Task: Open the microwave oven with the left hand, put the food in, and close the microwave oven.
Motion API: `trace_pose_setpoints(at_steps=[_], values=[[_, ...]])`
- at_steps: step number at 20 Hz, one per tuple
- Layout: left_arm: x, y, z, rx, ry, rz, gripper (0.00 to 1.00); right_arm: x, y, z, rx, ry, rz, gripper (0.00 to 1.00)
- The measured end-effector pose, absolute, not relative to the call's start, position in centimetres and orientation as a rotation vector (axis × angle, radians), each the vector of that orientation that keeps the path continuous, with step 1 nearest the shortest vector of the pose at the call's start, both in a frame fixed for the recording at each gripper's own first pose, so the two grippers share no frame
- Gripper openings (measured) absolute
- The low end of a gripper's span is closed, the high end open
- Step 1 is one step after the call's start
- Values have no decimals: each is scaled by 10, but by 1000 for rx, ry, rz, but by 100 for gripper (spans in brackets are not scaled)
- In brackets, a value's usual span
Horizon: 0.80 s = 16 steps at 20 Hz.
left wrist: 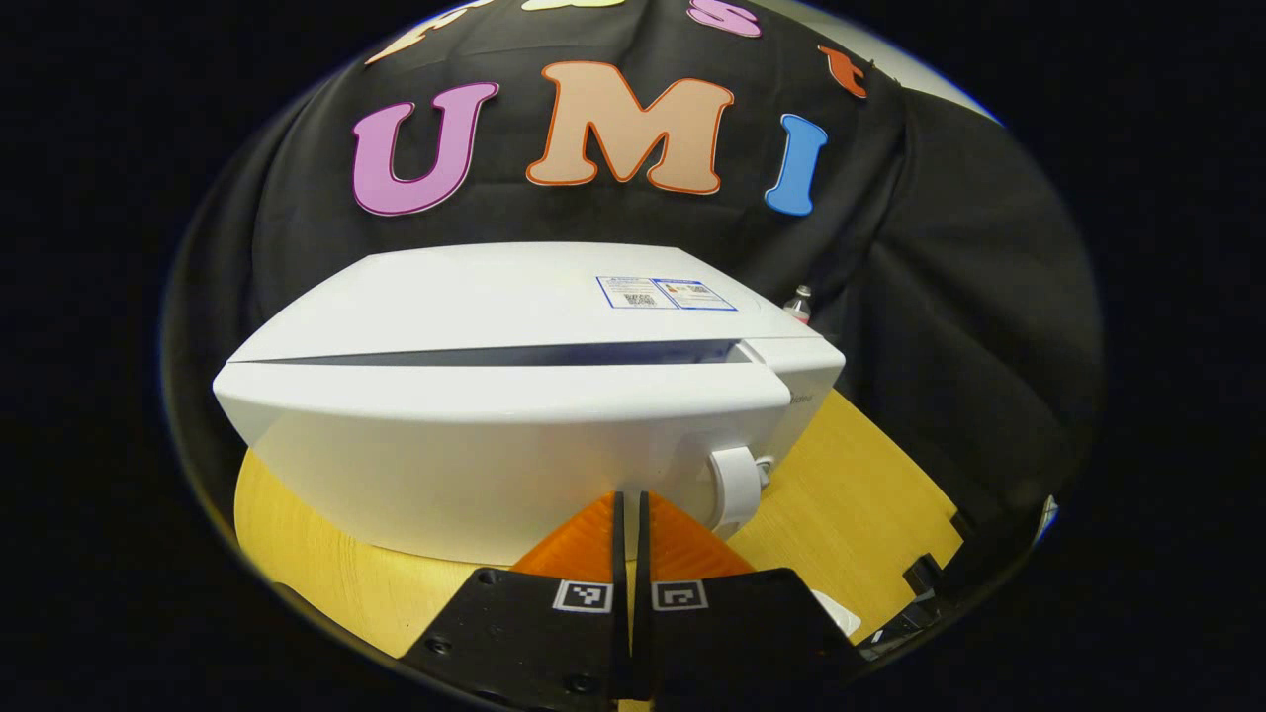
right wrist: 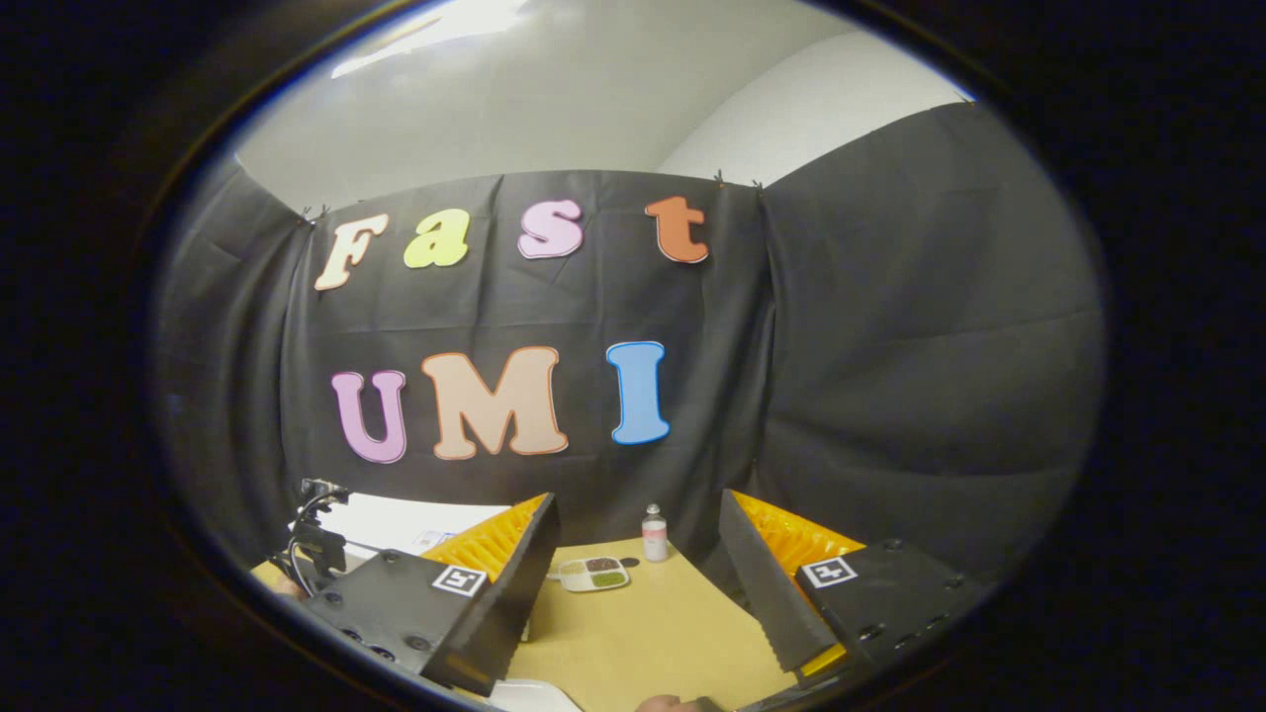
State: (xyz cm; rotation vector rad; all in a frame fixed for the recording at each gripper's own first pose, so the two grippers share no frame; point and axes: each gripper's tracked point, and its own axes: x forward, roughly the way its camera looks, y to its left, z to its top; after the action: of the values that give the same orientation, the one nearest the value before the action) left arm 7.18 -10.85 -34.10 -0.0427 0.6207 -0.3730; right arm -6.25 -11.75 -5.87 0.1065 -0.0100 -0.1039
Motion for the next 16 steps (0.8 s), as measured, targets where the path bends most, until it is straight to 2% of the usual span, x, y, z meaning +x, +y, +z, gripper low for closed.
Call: trace_pose_setpoints(at_steps=[1, 4, 5, 6, 9, 10, 11, 12, 14, 15, 16], values=[[73, -109, -339, -40, 619, -376, 0, -61, -118, -59, 106, -9, -106, 99], [76, -116, -343, -53, 622, -391, 0, -59, -121, -60, 102, -11, -119, 99], [76, -116, -343, -56, 622, -395, 0, -57, -122, -60, 102, -10, -123, 91], [77, -118, -343, -59, 621, -396, 1, -56, -123, -61, 101, -8, -125, 99], [83, -127, -334, -63, 574, -426, 0, -50, -121, -63, 97, -4, -127, 99], [93, -122, -326, -26, 528, -394, 0, -48, -122, -63, 93, -3, -128, 99], [97, -136, -319, -47, 495, -446, 0, -45, -122, -64, 92, -2, -129, 99], [98, -139, -332, 0, 527, -429, 0, -44, -121, -64, 95, 0, -126, 99], [96, -132, -318, 61, 472, -448, 0, -40, -119, -65, 97, 3, -123, 99], [93, -132, -325, 69, 491, -444, 0, -38, -117, -68, 99, 7, -117, 99], [91, -132, -325, 55, 502, -439, 0, -37, -114, -69, 103, 11, -110, 91]])
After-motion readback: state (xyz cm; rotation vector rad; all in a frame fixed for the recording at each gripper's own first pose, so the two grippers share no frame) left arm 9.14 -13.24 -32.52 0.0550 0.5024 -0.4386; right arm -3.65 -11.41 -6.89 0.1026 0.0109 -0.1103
